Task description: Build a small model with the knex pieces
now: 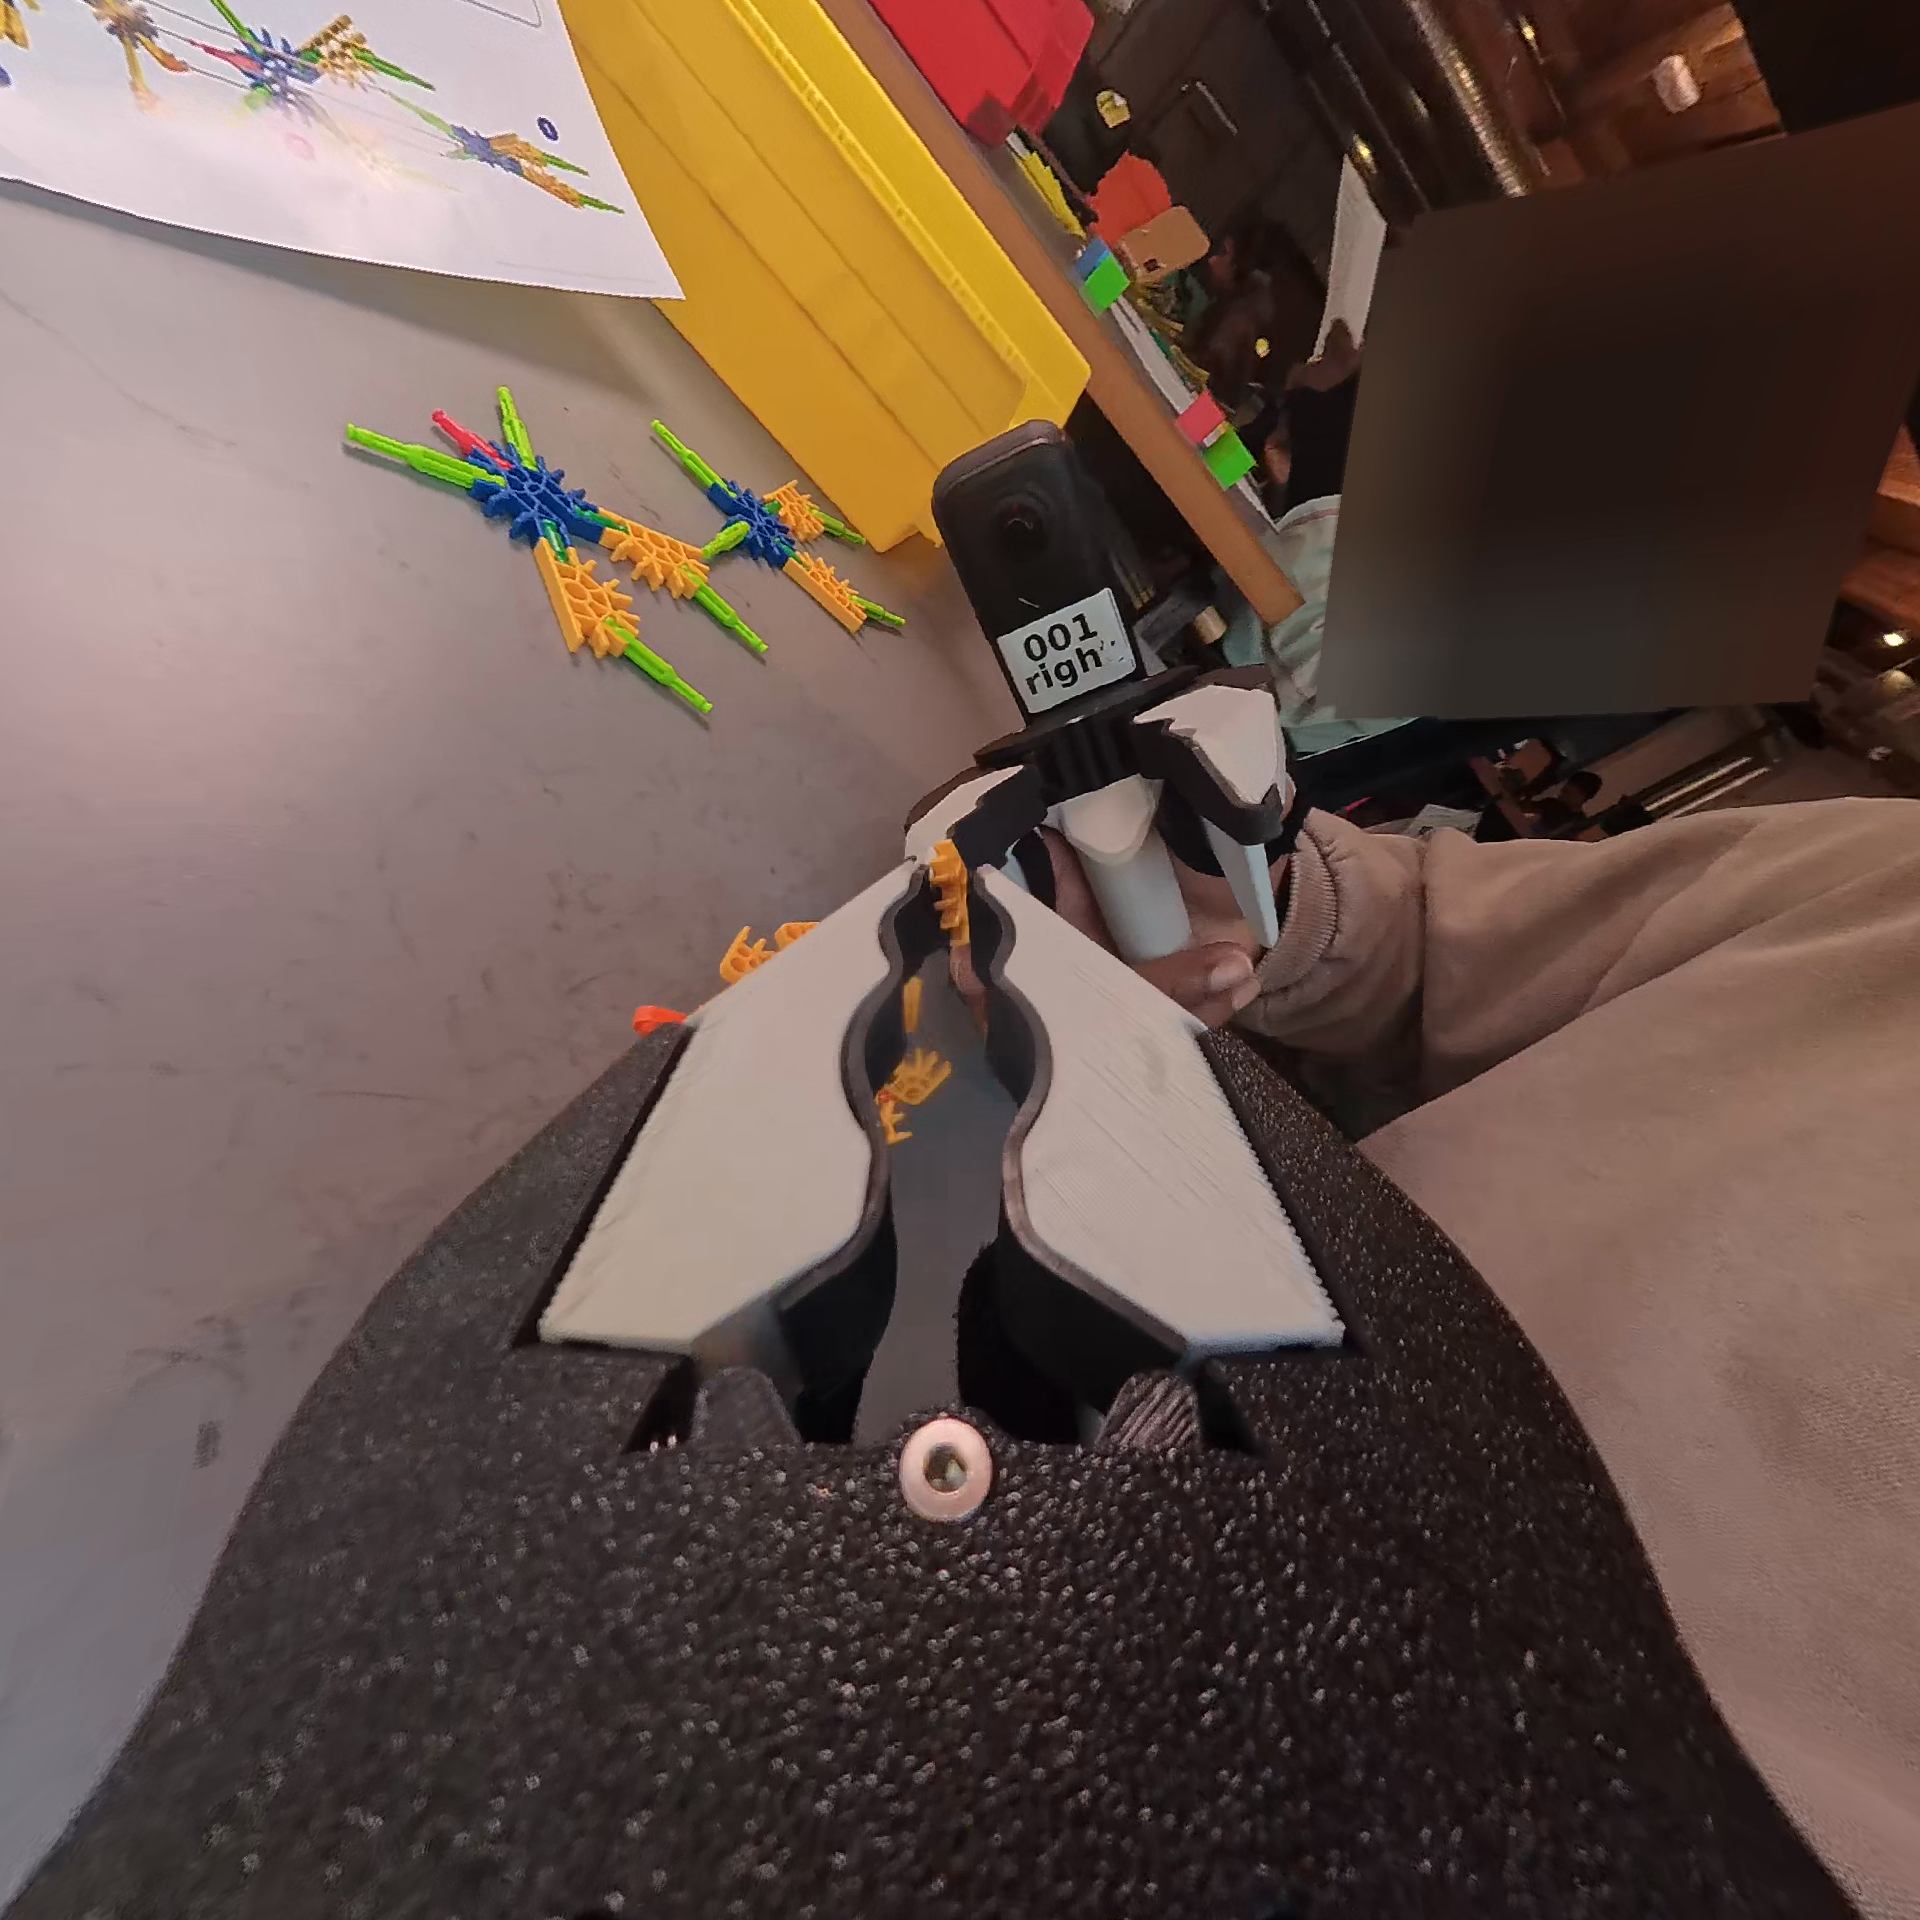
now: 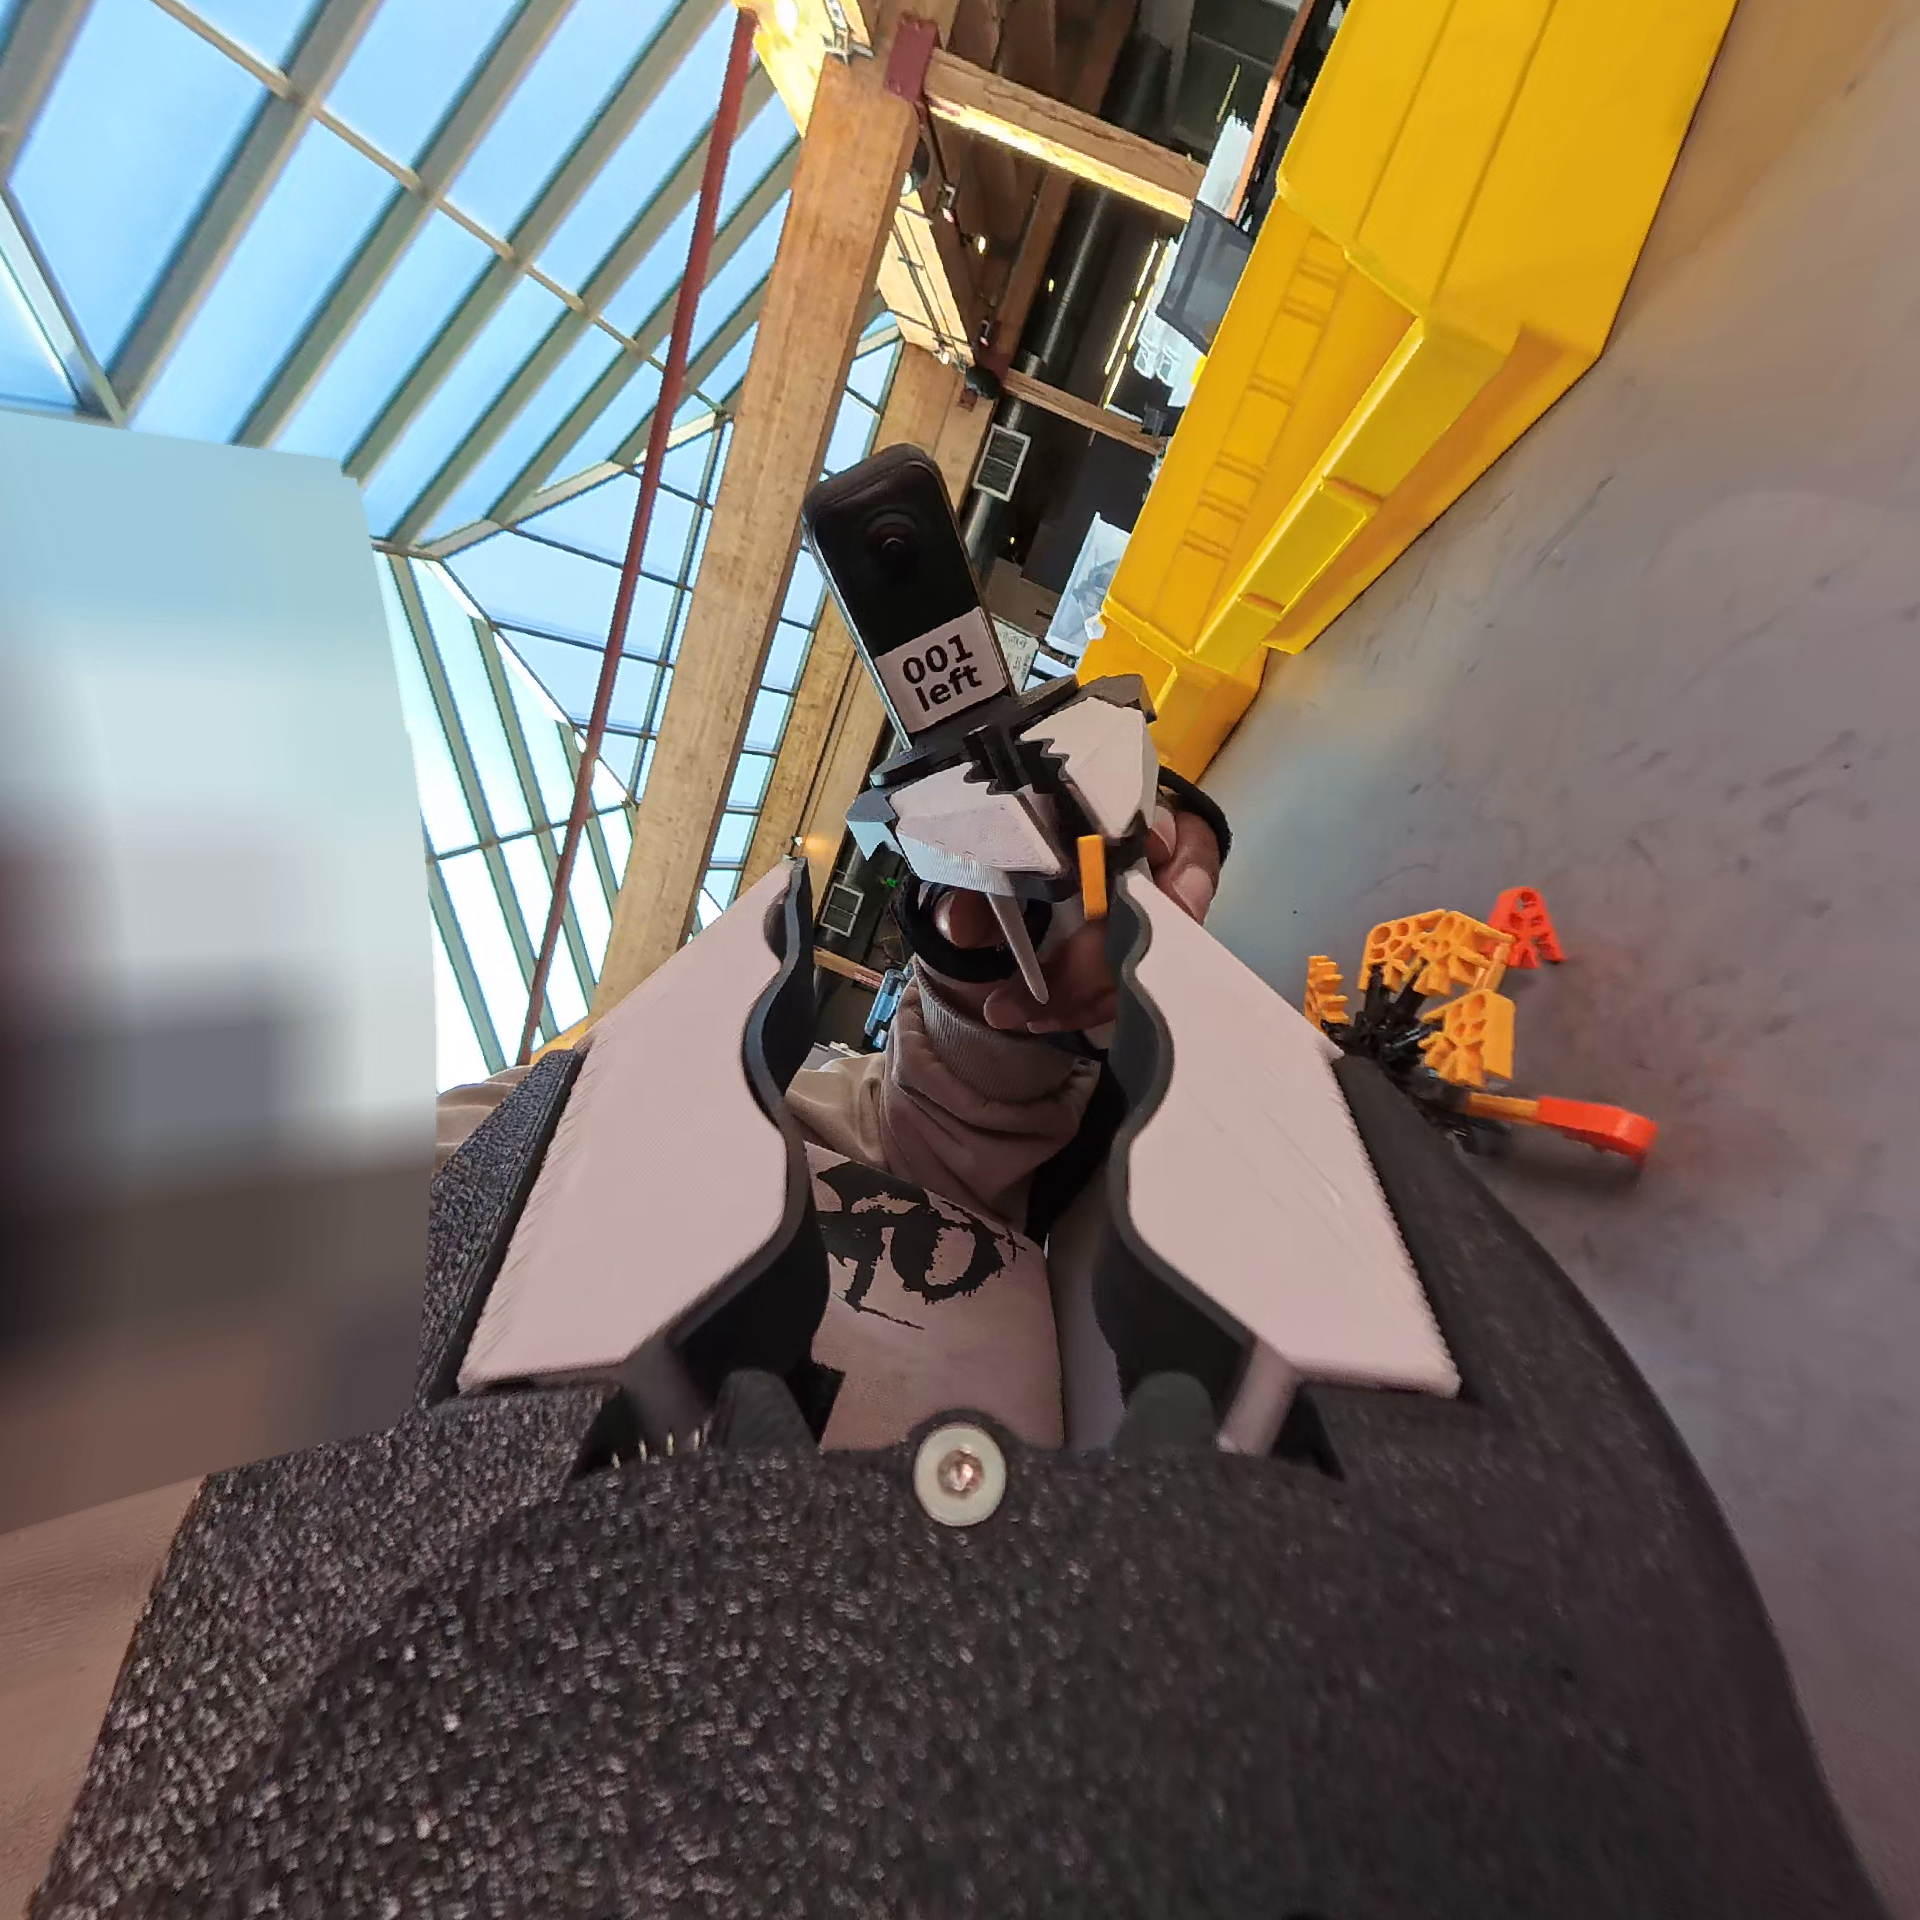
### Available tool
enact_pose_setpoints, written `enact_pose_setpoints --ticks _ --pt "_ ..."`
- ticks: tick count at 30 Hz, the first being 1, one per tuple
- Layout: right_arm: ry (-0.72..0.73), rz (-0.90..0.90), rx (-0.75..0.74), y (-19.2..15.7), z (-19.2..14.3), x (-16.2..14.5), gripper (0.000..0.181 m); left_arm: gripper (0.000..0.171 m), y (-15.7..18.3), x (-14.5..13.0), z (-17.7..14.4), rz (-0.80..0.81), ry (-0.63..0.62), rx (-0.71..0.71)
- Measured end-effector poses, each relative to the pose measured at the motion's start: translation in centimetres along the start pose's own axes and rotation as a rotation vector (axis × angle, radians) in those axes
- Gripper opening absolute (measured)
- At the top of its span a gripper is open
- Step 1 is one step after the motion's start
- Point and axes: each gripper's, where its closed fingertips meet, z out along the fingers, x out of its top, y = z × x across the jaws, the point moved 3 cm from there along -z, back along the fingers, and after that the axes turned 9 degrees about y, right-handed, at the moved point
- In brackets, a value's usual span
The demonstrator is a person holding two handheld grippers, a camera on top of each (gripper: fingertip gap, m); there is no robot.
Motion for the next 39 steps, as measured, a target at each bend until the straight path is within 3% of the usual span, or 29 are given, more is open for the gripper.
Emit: enact_pose_setpoints --ticks 5,11,17,24,30,33,39 --pt "-0.005 0.000 -0.008 0.3 -0.1 0.1 0.050 0.010 -0.2 -0.2 0.0 0.018 -0.015 0.018" --pt "0.009 0.001 -0.030 0.6 -0.5 0.7 0.030 0.016 0.2 0.1 -0.1 0.000 -0.004 -0.019" --pt "0.012 -0.003 -0.059 1.0 -0.7 1.0 0.028 0.018 -0.6 1.0 -1.2 0.021 0.013 0.017" --pt "0.010 0.056 -0.127 1.6 -2.2 1.3 0.039 0.025 -2.8 -1.2 -1.5 0.147 -0.165 0.112" --pt "0.004 0.068 -0.263 2.2 -5.3 2.1 0.043 0.022 -2.8 -3.0 -1.7 0.262 -0.322 0.106" --pt "-0.013 0.093 -0.298 2.6 -6.1 1.9 0.043 0.022 -2.7 -3.1 -2.4 0.356 -0.376 0.132" --pt "-0.086 0.136 -0.321 3.5 -5.7 0.6 0.045 0.026 -3.0 -4.4 -1.4 0.359 -0.409 0.126"
